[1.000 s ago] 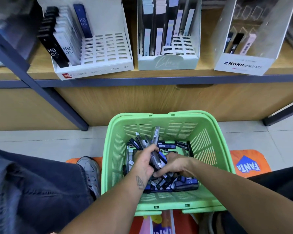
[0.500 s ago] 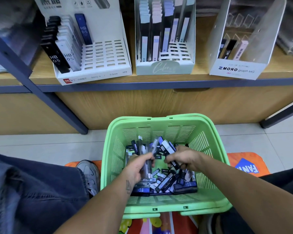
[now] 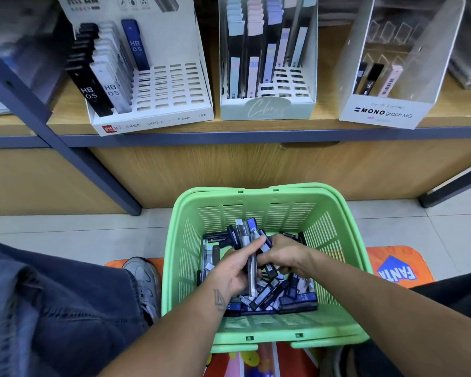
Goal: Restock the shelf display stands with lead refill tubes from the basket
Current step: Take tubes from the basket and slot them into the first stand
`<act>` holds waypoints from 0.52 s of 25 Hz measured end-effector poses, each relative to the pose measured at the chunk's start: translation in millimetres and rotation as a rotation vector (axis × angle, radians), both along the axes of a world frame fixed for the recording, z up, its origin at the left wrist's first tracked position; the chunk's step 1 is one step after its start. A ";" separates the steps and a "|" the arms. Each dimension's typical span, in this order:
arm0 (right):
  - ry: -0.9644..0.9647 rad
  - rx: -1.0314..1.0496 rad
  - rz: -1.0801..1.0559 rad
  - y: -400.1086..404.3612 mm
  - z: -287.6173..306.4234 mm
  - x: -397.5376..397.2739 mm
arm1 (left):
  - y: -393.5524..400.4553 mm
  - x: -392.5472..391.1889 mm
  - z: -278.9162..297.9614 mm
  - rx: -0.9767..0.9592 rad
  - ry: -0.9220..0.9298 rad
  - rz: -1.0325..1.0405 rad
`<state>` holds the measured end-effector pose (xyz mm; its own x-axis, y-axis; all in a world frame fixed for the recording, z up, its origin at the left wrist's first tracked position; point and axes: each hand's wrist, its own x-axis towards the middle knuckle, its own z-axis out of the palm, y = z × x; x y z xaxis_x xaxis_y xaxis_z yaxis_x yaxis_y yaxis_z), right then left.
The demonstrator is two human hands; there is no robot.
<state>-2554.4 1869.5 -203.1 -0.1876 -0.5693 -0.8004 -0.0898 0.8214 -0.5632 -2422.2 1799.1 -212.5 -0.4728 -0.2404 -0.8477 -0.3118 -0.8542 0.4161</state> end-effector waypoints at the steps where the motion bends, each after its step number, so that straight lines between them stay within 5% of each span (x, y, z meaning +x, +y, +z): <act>1: -0.029 0.012 0.012 -0.8 2.9 0.7 | 0.1 -0.8 0.6 0.006 -0.006 0.008; 7: -0.379 0.004 -0.114 1.8 8.6 -8.1 | -5.9 3.8 3.9 0.029 -0.041 0.057; 13: -0.188 -0.048 -0.116 6.5 -0.9 -11.5 | -6.6 0.9 4.8 0.036 -0.035 0.089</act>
<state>-2565.9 1875.9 -204.0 -0.1041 -0.5905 -0.8003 0.1139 0.7923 -0.5994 -2421.3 1792.5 -207.7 -0.4211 -0.2497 -0.8720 -0.2475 -0.8933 0.3753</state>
